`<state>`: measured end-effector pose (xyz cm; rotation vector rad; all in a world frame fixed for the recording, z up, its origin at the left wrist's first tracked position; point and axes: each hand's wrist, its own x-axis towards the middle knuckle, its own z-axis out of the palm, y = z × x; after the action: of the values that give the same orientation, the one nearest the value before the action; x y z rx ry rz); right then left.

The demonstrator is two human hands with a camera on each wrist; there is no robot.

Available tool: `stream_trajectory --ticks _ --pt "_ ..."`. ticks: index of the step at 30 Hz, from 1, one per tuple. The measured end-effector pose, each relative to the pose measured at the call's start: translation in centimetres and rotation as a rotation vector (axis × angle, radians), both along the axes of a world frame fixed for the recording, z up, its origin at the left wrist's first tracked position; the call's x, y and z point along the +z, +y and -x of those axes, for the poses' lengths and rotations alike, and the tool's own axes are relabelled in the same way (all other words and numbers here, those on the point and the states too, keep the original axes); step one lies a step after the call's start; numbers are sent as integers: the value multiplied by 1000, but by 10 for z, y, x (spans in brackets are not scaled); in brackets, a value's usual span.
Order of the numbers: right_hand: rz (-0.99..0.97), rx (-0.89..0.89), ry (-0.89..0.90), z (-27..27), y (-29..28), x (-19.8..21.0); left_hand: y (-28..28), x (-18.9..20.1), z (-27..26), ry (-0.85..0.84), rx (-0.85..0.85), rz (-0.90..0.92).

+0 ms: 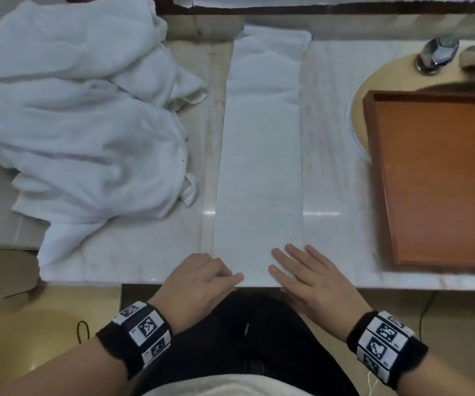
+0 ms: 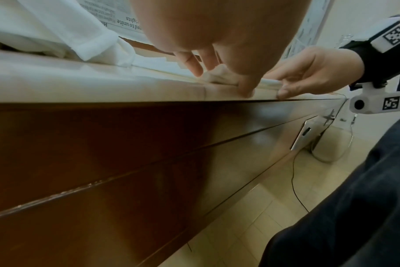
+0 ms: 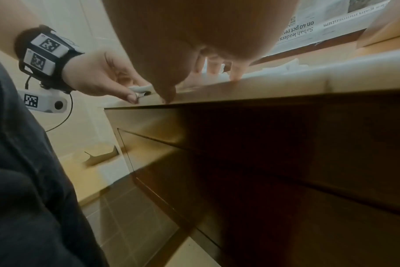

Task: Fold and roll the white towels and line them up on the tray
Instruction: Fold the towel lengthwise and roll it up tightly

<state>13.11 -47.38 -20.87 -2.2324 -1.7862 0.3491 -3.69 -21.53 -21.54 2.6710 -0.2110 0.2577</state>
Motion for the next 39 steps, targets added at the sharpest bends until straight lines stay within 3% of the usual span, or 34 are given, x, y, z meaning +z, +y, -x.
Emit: stream_trajectory --ticks 6,8,12,15,17,20,26,31,33,36,39 --pt "-63 -42 3 1 -5 3 -2 3 -2 49 38 74" --pt "-51 -71 139 -5 -1 11 0 8 -5 110 56 106" --pt "31 -391 568 -20 6 32 9 20 -15 303 182 206" --pt "108 -502 651 -26 14 36 12 32 -26 478 335 295" --pt "131 -538 654 -28 18 37 10 38 -31 521 386 336" --pt "148 -485 598 -30 23 38 -1 42 -33 457 392 284" --pt "112 -175 110 -11 27 40 -17 37 -20 212 183 -50" --pt "-62 -77 -9 -6 26 27 -14 33 -18 161 195 -42" --pt "-90 -58 -12 -8 28 21 -13 34 -25 215 246 86" --pt "-84 -55 59 -15 33 20 -9 39 -38 393 460 301" --pt "2 -83 235 -27 37 27 -7 42 -44 443 509 341"
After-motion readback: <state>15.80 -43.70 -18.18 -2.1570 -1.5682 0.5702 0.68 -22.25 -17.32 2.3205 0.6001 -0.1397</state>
